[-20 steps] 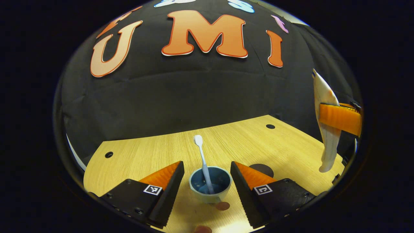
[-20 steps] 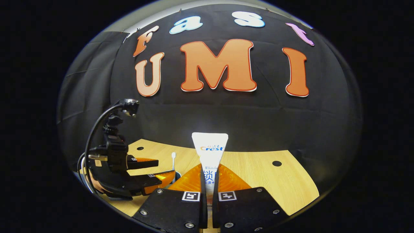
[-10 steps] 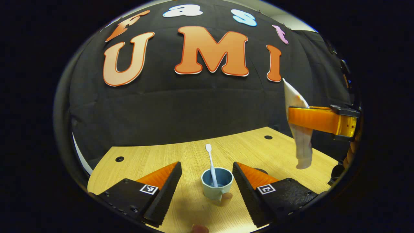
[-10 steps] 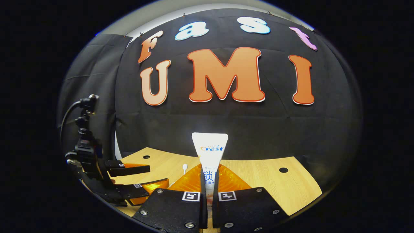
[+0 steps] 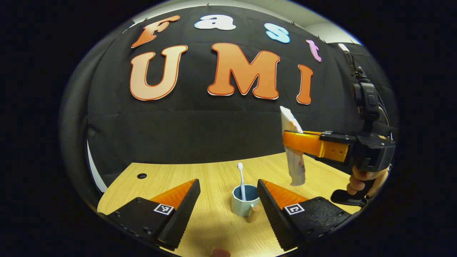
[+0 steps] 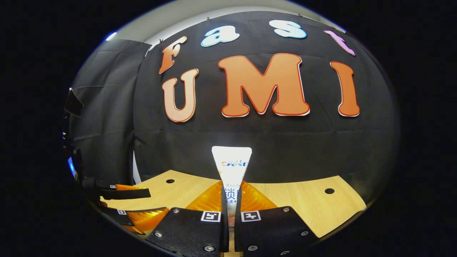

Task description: Put the toothbrush and toothpaste on the desktop into the cup, then pick up the cup and place it on the coaster on the desktop.

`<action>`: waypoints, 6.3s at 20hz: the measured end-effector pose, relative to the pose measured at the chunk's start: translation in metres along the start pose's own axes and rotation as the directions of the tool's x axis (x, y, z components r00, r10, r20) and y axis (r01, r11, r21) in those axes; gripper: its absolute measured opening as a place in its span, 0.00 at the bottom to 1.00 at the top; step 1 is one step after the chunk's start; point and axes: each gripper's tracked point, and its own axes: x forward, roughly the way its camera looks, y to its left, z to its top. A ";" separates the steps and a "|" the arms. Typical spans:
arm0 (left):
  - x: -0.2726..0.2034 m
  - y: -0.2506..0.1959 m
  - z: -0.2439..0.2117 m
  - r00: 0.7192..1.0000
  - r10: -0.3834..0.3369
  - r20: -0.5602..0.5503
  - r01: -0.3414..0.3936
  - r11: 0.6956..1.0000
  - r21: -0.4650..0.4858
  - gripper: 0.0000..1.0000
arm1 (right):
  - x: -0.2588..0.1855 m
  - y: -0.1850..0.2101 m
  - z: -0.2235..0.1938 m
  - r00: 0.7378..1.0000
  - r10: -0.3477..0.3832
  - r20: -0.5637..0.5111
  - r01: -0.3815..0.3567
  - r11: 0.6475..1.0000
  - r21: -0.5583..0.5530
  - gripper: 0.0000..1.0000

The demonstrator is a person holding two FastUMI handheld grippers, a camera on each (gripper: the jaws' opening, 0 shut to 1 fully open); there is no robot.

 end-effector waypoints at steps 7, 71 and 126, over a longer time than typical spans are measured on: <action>-0.017 0.016 -0.005 1.000 -0.006 0.020 0.006 1.000 -0.031 0.96 | 0.044 0.027 -0.030 0.997 0.070 0.031 -0.070 0.997 0.014 0.06; 0.089 -0.078 -0.141 0.745 0.001 -0.667 -0.101 0.989 -0.112 0.92 | -0.102 -0.075 0.052 0.998 -0.014 0.053 0.021 0.991 -0.134 0.92; 0.097 -0.074 -0.152 0.572 0.029 -0.820 -0.222 0.968 -0.120 0.24 | -0.127 -0.135 0.003 0.998 -0.059 0.009 0.058 0.997 0.044 0.93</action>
